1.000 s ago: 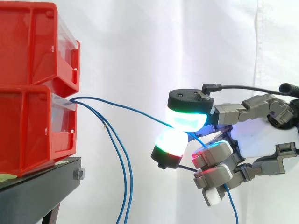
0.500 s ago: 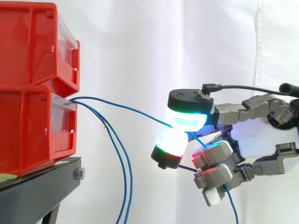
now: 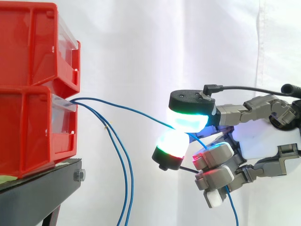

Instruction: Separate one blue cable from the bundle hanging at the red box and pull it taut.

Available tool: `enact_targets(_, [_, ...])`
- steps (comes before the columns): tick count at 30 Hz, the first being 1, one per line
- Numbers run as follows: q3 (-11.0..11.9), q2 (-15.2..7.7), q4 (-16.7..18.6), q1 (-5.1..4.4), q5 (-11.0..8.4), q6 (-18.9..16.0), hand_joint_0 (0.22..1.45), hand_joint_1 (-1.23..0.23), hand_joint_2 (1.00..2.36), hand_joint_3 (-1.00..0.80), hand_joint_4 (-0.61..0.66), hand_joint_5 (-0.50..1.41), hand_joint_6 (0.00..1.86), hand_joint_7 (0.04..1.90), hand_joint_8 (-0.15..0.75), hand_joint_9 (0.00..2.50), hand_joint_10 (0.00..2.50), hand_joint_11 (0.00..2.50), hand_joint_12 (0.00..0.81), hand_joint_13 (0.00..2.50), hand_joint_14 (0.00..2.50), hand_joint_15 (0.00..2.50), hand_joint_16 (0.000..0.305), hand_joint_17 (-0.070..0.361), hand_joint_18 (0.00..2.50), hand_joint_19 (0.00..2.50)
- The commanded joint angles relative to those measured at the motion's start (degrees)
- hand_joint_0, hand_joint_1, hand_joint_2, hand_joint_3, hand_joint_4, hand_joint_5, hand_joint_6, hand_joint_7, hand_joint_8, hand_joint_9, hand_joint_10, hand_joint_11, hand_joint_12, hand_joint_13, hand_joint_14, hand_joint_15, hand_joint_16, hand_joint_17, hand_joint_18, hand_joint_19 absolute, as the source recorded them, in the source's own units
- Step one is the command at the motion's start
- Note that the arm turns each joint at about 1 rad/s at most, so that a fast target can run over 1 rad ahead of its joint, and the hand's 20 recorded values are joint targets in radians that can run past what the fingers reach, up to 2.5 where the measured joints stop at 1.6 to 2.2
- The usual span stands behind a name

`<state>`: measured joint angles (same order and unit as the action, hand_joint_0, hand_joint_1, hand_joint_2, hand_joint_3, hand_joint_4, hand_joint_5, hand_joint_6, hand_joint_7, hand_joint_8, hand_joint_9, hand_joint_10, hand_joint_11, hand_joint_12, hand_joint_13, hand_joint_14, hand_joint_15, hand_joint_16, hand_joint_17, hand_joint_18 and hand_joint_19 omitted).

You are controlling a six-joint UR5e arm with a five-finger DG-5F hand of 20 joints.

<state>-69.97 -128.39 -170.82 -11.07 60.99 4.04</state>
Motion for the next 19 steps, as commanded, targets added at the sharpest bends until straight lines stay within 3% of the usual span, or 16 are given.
enact_targets(1, [0.01, -0.01, -0.04, -0.01, 0.01, 0.0, 0.7, -0.71, 1.03, -0.18, -0.1, -0.2, 0.93, 1.1, 0.262, 1.1, 0.23, 1.61, 0.316, 1.09, 0.0, 1.59, 0.041, 0.092, 0.71, 0.81])
enact_targets(19, [0.01, -0.01, 0.05, 0.08, 0.01, 0.0, 0.7, -0.71, 1.03, -0.18, -0.1, -0.2, 0.93, 1.1, 0.262, 1.11, 0.18, 1.63, 0.314, 1.08, 0.0, 1.57, 0.041, 0.093, 0.71, 0.8])
